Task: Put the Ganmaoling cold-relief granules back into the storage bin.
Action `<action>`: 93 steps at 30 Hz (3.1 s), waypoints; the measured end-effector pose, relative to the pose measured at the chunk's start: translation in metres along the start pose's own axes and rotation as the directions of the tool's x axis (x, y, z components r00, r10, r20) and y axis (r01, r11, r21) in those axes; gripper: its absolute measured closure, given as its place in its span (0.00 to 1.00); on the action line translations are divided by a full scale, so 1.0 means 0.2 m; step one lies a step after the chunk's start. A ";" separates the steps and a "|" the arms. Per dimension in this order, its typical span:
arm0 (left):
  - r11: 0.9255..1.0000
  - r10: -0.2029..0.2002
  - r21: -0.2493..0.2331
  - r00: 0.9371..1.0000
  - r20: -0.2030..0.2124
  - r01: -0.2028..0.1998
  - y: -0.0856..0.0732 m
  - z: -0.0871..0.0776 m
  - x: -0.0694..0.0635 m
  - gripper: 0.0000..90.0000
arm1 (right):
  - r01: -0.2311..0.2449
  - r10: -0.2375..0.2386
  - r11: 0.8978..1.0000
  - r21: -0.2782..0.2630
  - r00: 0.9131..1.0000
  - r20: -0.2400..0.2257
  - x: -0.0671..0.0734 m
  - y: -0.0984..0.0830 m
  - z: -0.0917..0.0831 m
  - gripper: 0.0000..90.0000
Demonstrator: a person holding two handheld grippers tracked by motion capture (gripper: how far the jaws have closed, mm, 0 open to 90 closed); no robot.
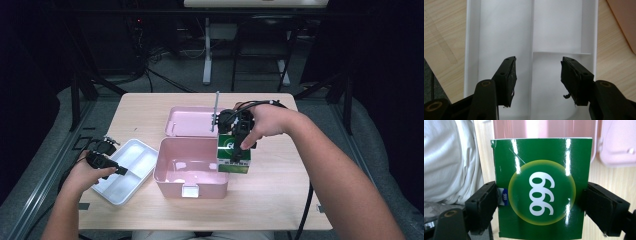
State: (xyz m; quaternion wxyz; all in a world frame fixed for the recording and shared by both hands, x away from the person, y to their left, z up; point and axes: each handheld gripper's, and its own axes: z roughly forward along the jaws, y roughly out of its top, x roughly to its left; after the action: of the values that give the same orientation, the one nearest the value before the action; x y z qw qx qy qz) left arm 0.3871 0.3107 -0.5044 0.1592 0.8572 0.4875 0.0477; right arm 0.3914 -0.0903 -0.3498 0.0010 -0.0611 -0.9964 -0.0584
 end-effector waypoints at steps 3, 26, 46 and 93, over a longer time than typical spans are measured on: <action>1.000 0.000 -0.001 1.000 -0.001 0.000 0.00 0.00 0.00 0.51 | 0.016 -0.016 1.000 -0.013 1.000 0.003 0.00 0.06 -0.01 0.18; 1.000 -0.011 -0.020 1.000 0.000 0.011 -0.01 -0.02 0.02 0.51 | 0.035 -0.035 0.999 -0.022 0.999 -0.001 -0.02 0.27 0.06 0.18; 1.000 -0.003 -0.006 1.000 -0.002 0.003 -0.01 -0.01 0.01 0.51 | 0.046 -0.046 0.999 -0.003 0.999 -0.012 -0.06 0.26 0.36 0.18; 1.000 -0.003 -0.001 1.000 0.000 0.003 -0.01 0.00 0.01 0.51 | -0.014 0.014 1.000 0.011 1.000 -0.019 -0.09 0.22 0.54 0.17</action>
State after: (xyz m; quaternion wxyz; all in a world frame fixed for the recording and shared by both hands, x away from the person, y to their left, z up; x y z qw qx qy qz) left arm 0.3864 0.3124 -0.5040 0.1597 0.8563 0.4889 0.0479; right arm 0.4149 -0.0366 -0.4527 0.0114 -0.0677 -0.9962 -0.0536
